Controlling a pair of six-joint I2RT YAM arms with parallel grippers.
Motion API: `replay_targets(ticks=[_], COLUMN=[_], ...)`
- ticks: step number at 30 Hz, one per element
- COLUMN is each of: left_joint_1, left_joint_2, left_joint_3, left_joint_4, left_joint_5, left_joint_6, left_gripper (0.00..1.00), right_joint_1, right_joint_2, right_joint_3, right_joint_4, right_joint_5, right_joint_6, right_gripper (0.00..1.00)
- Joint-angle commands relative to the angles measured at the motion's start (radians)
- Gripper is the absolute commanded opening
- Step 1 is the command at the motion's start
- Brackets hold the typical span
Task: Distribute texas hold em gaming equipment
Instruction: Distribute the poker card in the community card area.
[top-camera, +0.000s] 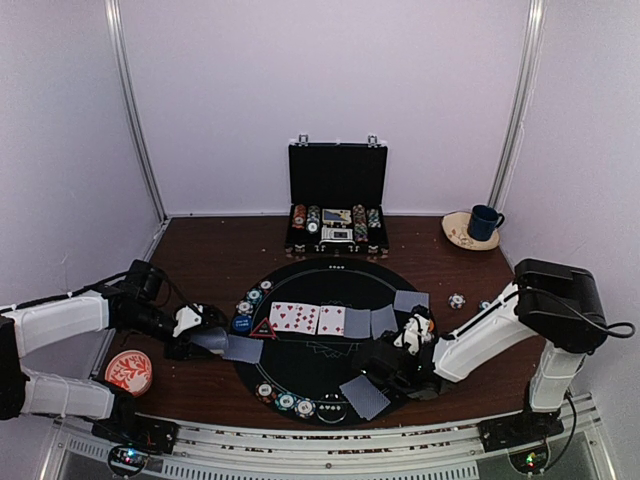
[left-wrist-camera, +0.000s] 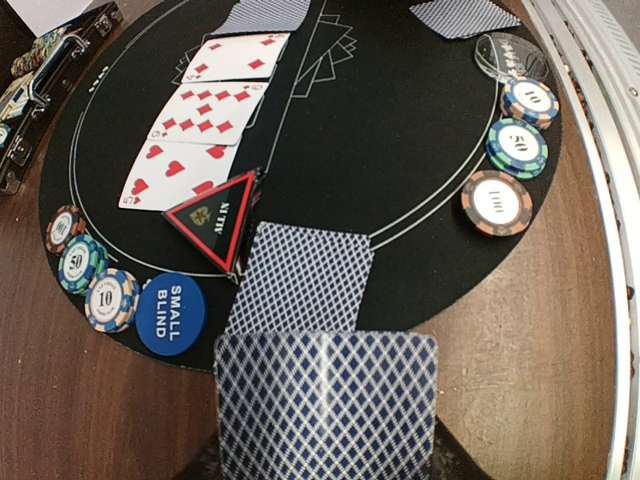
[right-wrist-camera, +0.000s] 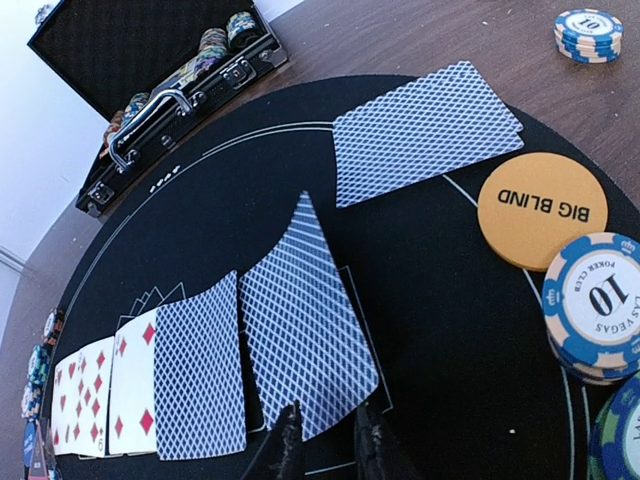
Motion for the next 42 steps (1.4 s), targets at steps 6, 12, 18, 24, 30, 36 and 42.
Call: replay_targets(ticks=[6, 12, 18, 24, 30, 36, 42], left_joint_1=[-0.002, -0.002, -0.002, -0.001, -0.002, -0.002, -0.002], left_joint_2=[-0.014, -0.013, -0.014, -0.010, -0.009, -0.018, -0.023], left_joint_3=[0.004, 0.006, 0.005, 0.006, 0.009, 0.009, 0.009], left_joint_4=[0.024, 0.024, 0.024, 0.024, 0.025, 0.039, 0.058], left_joint_5=[0.011, 0.011, 0.009, 0.008, 0.000, -0.020, -0.040], left_joint_6=[-0.009, -0.009, -0.009, -0.011, -0.014, -0.034, -0.058], left_gripper=[0.14, 0.14, 0.14, 0.14, 0.14, 0.14, 0.14], right_joint_1=[0.015, 0.036, 0.060, 0.077, 0.074, 0.022, -0.147], right_joint_2=[-0.029, -0.063, -0.096, -0.177, -0.353, -0.510, -0.554], right_joint_3=[0.017, 0.030, 0.039, 0.043, 0.032, 0.023, 0.017], right_joint_4=[-0.050, -0.113, -0.167, -0.166, -0.109, -0.129, -0.108], right_joint_5=[0.022, 0.048, 0.072, 0.075, -0.015, -0.161, -0.426], right_joint_6=[0.014, 0.036, 0.046, -0.051, -0.316, -0.490, -0.650], right_gripper=[0.29, 0.35, 0.37, 0.47, 0.71, 0.88, 0.98])
